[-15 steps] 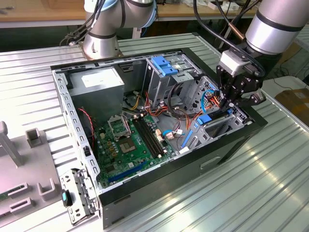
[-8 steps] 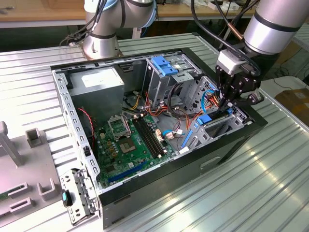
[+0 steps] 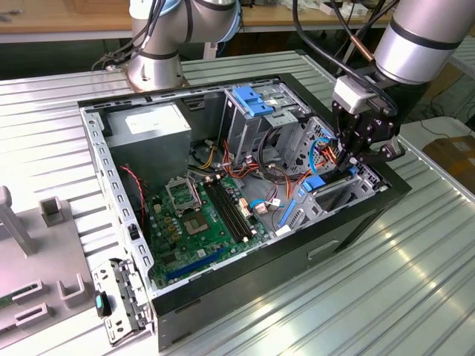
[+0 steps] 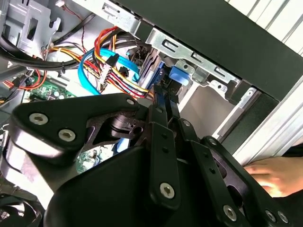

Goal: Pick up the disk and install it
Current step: 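Insert the first disk wire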

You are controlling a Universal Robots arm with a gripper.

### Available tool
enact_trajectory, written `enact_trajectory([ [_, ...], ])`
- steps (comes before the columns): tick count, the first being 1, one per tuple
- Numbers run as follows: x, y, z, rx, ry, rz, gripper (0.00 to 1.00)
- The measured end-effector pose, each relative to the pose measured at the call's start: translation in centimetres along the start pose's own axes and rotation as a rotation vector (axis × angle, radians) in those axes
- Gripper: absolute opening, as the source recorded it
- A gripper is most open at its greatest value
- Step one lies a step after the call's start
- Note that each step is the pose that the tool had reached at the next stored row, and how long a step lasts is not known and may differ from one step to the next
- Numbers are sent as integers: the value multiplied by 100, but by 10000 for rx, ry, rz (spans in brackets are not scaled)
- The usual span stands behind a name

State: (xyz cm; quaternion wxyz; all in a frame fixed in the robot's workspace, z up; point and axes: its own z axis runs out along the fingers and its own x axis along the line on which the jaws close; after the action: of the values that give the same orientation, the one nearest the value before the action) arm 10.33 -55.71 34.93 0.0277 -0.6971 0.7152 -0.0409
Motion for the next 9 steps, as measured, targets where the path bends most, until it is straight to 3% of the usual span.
enact_trajectory([
  [5, 0, 3, 27, 0, -10, -24, 16],
  [9, -3, -1, 12, 0, -13, -24, 16],
])
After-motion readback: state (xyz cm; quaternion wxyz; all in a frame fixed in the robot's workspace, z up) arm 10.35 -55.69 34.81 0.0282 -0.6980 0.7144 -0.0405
